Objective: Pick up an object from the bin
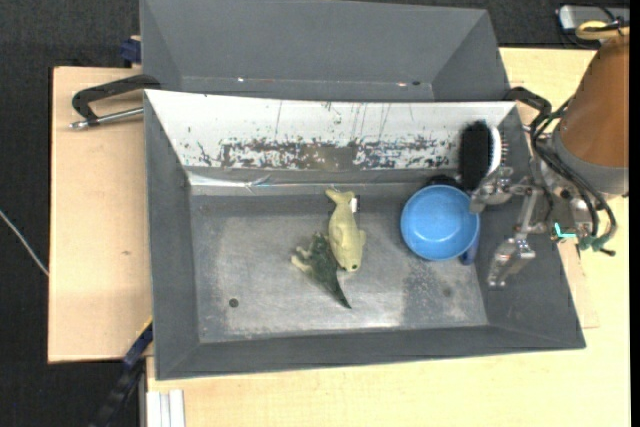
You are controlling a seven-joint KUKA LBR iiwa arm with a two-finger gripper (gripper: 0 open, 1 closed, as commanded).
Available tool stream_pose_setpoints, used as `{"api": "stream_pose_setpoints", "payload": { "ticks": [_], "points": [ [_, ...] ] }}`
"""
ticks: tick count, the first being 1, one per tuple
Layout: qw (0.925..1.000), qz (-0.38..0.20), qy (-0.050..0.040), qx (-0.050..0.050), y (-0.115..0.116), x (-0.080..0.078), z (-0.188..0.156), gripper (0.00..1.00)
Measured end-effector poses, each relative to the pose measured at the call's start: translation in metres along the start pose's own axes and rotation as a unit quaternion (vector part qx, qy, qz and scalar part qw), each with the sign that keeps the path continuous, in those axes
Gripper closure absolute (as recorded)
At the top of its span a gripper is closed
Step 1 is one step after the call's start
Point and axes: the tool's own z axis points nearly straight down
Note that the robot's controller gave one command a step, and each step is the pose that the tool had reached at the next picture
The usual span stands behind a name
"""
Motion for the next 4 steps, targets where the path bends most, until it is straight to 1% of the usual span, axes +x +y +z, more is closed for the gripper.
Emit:
{"api": "stream_pose_setpoints", "payload": {
  "ticks": [1,2,3,4],
  "points": [
    [0.9997,0.026,-0.0006,-0.001,0.018,-0.063,0.114,0.0],
    [0.9997,0.023,-0.0026,-0.001,0.001,-0.034,0.166,0.0],
    [0.9997,0.022,-0.0036,0.001,0.001,-0.035,0.164,1.0],
    [0.9924,-0.123,-0.0076,0.002,-0.001,-0.029,0.05,1.0]
  ]
}}
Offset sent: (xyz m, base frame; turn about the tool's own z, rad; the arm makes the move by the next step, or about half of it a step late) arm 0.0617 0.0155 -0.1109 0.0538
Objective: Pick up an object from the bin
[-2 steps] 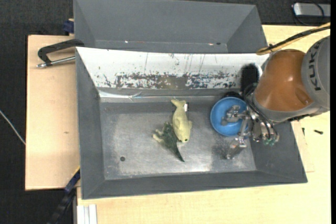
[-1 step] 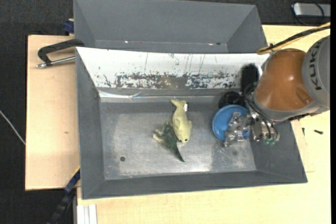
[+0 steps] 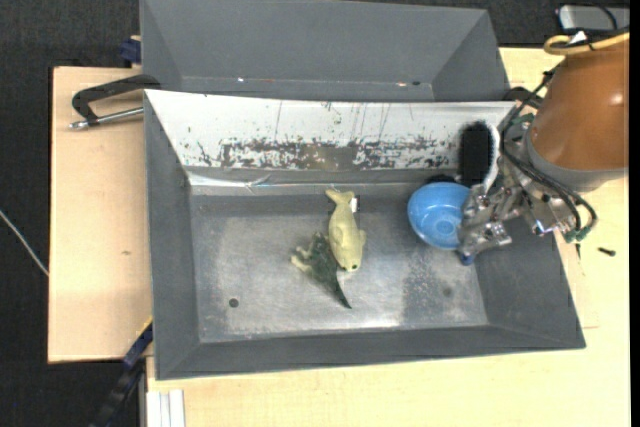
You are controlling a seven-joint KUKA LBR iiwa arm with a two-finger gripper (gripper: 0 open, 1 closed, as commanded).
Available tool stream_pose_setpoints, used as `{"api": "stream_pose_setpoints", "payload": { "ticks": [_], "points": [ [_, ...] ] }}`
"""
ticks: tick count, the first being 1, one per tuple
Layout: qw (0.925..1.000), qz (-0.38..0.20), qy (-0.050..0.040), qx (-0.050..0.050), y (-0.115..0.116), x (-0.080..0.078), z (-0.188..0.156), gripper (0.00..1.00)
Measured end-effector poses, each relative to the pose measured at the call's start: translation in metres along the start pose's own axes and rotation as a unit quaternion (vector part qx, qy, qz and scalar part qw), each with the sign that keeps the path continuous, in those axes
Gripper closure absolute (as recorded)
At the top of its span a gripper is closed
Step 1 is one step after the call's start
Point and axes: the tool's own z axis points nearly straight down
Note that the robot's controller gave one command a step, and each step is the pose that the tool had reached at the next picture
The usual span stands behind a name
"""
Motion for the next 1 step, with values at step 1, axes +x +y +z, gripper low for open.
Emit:
{"api": "stream_pose_setpoints", "payload": {
  "ticks": [1],
  "points": [
    [0.9881,-0.154,0.0,-0.001,0.0548,-0.0143,-0.0992,1.0]
  ]
}}
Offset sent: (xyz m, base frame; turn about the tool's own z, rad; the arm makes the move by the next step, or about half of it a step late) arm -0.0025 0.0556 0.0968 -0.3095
